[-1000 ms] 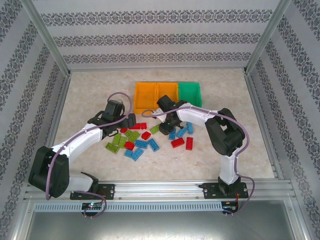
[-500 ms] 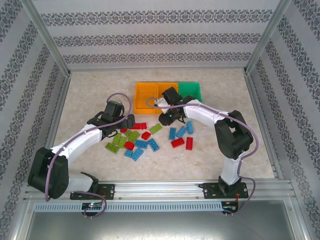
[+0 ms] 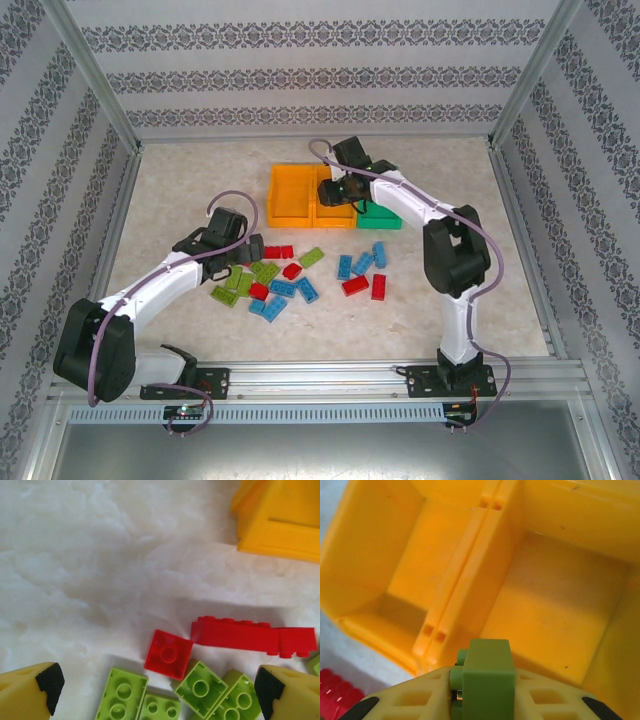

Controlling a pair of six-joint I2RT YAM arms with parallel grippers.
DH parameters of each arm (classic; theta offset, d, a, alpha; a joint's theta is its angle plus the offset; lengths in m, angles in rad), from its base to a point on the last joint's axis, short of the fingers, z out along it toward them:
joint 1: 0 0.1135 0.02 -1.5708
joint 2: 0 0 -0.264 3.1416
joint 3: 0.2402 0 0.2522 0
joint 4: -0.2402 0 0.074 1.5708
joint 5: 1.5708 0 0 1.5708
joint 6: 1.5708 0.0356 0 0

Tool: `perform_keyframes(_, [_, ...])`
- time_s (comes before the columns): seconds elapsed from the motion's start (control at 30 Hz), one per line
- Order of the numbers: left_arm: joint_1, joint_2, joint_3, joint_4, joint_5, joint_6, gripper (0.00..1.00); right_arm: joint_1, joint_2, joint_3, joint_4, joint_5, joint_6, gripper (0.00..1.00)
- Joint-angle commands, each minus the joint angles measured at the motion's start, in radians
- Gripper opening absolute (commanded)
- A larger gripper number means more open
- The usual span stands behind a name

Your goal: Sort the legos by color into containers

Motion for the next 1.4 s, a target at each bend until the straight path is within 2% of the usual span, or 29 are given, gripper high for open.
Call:
perform_keyframes(0.0, [-0.01,-0.005,-0.012,-0.097,-0.035,-0.052,1.0,0.003,0.054,0.065,-0.073,0.066,0.092,0.33])
perform_keyframes(0.13, [-0.01,-0.009,-0.031,-0.079,0.018,-0.045,1.0,-0.002,0.096,0.111,-0.102,0.073,0.119,0.36])
perform_keyframes(0.37, [-0.01,0.012,-0.032,-0.086,0.06,-0.041,1.0,0.0,0.113,0.129,-0.119,0.068,0.124,0.49])
perform_keyframes(0.7, [-0.015,0.025,-0.032,-0.05,0.146,-0.071,0.99,0.008,-0.012,-0.008,-0.002,0.033,0.133,0.63])
perform_keyframes(0.77, [-0.015,0.031,-0.026,-0.057,0.136,-0.075,0.98,0.014,-0.045,-0.054,0.027,0.017,0.108,0.65])
perform_keyframes(0.9, [-0.015,0.022,-0.03,-0.067,0.087,-0.095,1.0,0.067,-0.113,-0.151,0.037,0.01,-0.053,0.73])
perform_keyframes(1.07, [-0.016,0.006,-0.045,-0.052,0.075,-0.109,1.0,0.161,-0.172,-0.252,0.028,0.057,-0.148,0.76])
perform_keyframes(1.37, [-0.014,-0.01,-0.05,-0.063,0.063,-0.105,1.0,0.213,-0.108,-0.265,0.005,0.021,-0.014,0.71])
